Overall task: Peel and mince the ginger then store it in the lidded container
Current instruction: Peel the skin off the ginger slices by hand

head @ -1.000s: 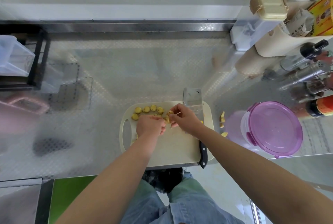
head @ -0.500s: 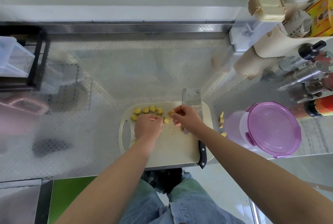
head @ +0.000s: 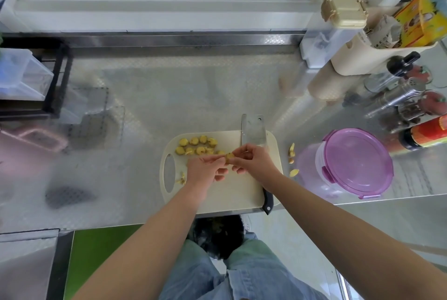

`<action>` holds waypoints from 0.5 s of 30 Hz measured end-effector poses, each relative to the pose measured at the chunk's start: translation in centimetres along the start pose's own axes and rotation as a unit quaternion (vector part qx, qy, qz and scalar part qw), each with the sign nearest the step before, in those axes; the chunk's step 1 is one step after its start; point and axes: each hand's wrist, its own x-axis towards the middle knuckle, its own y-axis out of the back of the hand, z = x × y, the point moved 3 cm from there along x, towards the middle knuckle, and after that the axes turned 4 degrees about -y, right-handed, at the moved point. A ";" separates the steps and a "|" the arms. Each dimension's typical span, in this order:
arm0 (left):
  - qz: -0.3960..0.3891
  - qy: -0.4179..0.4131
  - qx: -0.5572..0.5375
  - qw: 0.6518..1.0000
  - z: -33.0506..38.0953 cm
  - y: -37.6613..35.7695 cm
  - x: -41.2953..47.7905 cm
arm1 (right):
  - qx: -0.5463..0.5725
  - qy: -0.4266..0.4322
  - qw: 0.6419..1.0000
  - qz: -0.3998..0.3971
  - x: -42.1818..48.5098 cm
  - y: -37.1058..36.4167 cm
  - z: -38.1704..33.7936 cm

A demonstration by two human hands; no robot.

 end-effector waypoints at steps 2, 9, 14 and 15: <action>0.007 -0.004 -0.020 1.000 -0.2 0.1 -0.4 | 0.006 0.000 1.000 -0.004 -0.4 -0.1 0.3; -0.024 0.046 -0.096 0.994 -1.3 0.5 -1.7 | 0.097 -0.020 0.995 -0.032 -1.7 -0.2 0.5; -0.033 0.085 -0.149 0.985 -1.6 0.3 -2.4 | 0.133 -0.039 0.988 -0.068 -2.7 -0.6 0.6; -0.038 0.088 -0.151 0.984 -1.6 0.3 -2.5 | 0.133 -0.044 0.987 -0.074 -2.8 -0.6 0.6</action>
